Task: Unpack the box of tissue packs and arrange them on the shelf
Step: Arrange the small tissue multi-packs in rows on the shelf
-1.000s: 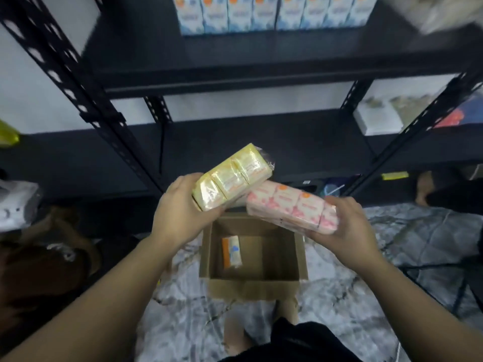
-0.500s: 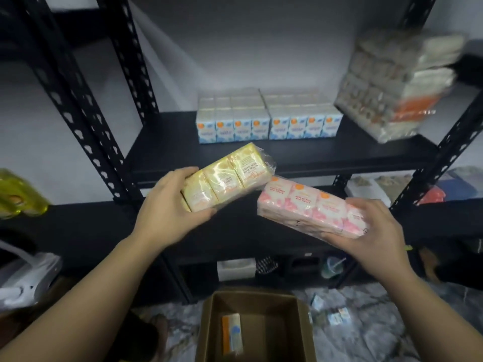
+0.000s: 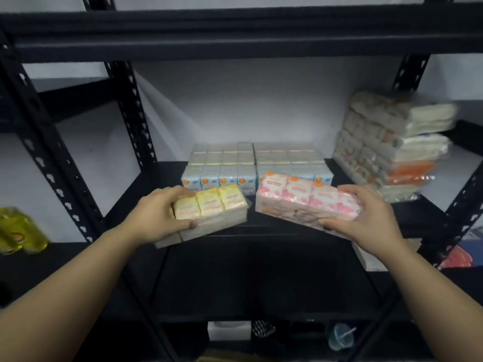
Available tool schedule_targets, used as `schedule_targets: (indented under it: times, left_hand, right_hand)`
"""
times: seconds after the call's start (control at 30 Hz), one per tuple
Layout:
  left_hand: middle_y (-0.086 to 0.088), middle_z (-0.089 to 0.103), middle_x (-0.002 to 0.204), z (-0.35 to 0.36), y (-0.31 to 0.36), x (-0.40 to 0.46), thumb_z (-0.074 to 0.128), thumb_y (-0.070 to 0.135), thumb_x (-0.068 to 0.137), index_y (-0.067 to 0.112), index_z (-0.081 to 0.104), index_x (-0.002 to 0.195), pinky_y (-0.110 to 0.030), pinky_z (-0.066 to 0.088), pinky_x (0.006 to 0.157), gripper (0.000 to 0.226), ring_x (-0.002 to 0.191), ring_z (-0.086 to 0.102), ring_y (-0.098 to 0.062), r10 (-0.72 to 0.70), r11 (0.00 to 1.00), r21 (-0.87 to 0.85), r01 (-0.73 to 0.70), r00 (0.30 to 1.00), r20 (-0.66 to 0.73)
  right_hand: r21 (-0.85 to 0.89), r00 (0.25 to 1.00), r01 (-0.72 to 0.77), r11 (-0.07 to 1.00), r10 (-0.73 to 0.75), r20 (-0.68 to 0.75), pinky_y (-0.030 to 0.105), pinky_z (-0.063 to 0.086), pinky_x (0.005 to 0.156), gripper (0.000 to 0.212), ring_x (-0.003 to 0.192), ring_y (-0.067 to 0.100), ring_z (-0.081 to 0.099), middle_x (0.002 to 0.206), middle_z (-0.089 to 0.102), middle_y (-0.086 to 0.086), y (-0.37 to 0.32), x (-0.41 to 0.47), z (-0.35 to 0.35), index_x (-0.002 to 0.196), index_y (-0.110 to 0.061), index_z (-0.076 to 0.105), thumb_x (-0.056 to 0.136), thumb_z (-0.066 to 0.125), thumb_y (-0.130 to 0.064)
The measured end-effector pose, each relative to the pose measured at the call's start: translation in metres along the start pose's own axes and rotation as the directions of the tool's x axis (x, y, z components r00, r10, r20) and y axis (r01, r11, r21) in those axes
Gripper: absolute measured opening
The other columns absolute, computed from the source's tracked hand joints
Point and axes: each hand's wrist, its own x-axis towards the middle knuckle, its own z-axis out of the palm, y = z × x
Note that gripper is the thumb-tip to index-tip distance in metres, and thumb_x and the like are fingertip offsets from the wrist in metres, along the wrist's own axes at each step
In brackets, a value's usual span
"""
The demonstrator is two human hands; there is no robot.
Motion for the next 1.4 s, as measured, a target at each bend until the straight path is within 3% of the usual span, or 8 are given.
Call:
schedule_targets:
  times: [0.23,0.47,0.7,0.93,1.07,1.2,1.3,1.4]
  left_hand:
    - [0.013,0.04,0.157,0.001,-0.006,0.034,0.068,0.052,0.093,0.053,0.044,0.149,-0.047,0.03,0.119,0.061,0.143,0.033,-0.018,-0.017,0.983,0.186,-0.002,0.995,0.096]
    - [0.016,0.048,0.138,0.017,0.01,0.045,0.072,0.029,0.091,0.037,0.057,0.144,-0.028,0.033,0.111,0.056,0.135,0.041,-0.013,-0.023,0.995,0.094,0.023,1.0,0.002]
    - [0.014,0.056,0.131,0.031,0.054,0.064,0.056,0.071,0.081,0.034,0.062,0.135,-0.032,0.041,0.106,0.066,0.126,0.048,-0.008,0.096,0.994,0.056,-0.095,0.995,-0.019]
    - [0.008,0.062,0.137,0.049,0.104,0.105,0.042,0.076,0.093,0.035,0.051,0.146,-0.045,0.043,0.106,0.067,0.128,0.049,-0.018,0.202,0.957,0.203,-0.207,0.978,0.046]
    - [0.007,0.067,0.124,0.054,0.116,0.121,0.038,0.078,0.093,0.036,0.054,0.14,-0.048,0.036,0.1,0.065,0.122,0.048,-0.023,0.196,0.934,0.266,-0.238,0.965,0.174]
    - [0.009,0.067,0.111,0.061,0.12,0.127,0.032,0.082,0.092,0.036,0.05,0.143,-0.048,0.03,0.098,0.072,0.121,0.044,-0.024,0.216,0.916,0.27,-0.295,0.933,0.288]
    - [0.015,0.061,0.096,0.064,0.121,0.129,0.044,0.079,0.091,0.032,0.046,0.15,-0.049,0.03,0.103,0.076,0.123,0.05,-0.023,0.171,0.961,0.157,-0.228,0.936,0.308]
    - [0.02,0.059,0.087,0.062,0.124,0.131,0.061,0.078,0.083,0.032,0.055,0.14,-0.045,0.033,0.099,0.073,0.112,0.056,-0.017,0.159,0.979,0.082,-0.185,0.955,0.25]
  right_hand:
    - [-0.056,0.958,0.013,0.998,0.004,0.286,0.031,0.043,0.094,0.077,0.116,0.008,0.05,0.117,0.055,-0.024,0.052,0.054,0.021,0.128,-0.036,0.063,0.059,0.095,-0.05]
    - [-0.05,0.932,0.034,0.998,-0.014,0.363,0.028,0.037,0.095,0.084,0.12,0.007,0.046,0.123,0.05,-0.031,0.069,0.077,0.029,0.134,-0.038,0.059,0.059,0.095,-0.052]
    - [-0.048,0.921,0.004,0.999,0.015,0.389,0.03,0.04,0.105,0.089,0.125,0.003,0.044,0.131,0.044,-0.029,0.067,0.074,0.027,0.134,-0.05,0.053,0.054,0.087,-0.066]
    - [-0.15,0.969,-0.187,0.971,0.207,0.132,0.037,0.04,0.106,0.08,0.133,0.012,0.043,0.142,0.043,-0.009,0.041,0.064,0.022,0.148,-0.036,0.046,0.08,0.061,-0.076]
    - [-0.291,0.912,-0.381,0.878,0.409,0.038,0.047,0.051,0.1,0.087,0.123,0.022,0.057,0.142,0.055,0.001,0.032,0.065,0.021,0.142,-0.025,0.053,0.08,0.055,-0.086]
    - [-0.252,0.892,-0.428,0.868,0.451,0.038,0.039,0.053,0.091,0.074,0.113,0.02,0.062,0.133,0.064,-0.001,0.022,0.058,0.026,0.137,-0.026,0.058,0.084,0.059,-0.078]
    - [-0.21,0.894,-0.426,0.88,0.445,0.051,0.033,0.048,0.096,0.077,0.127,0.021,0.056,0.148,0.055,-0.001,0.019,0.058,0.027,0.15,-0.024,0.049,0.088,0.064,-0.068]
    - [-0.144,0.907,-0.401,0.905,0.414,0.074,0.026,0.046,0.084,0.072,0.114,0.016,0.058,0.138,0.059,-0.003,0.019,0.059,0.023,0.149,-0.024,0.049,0.089,0.07,-0.058]
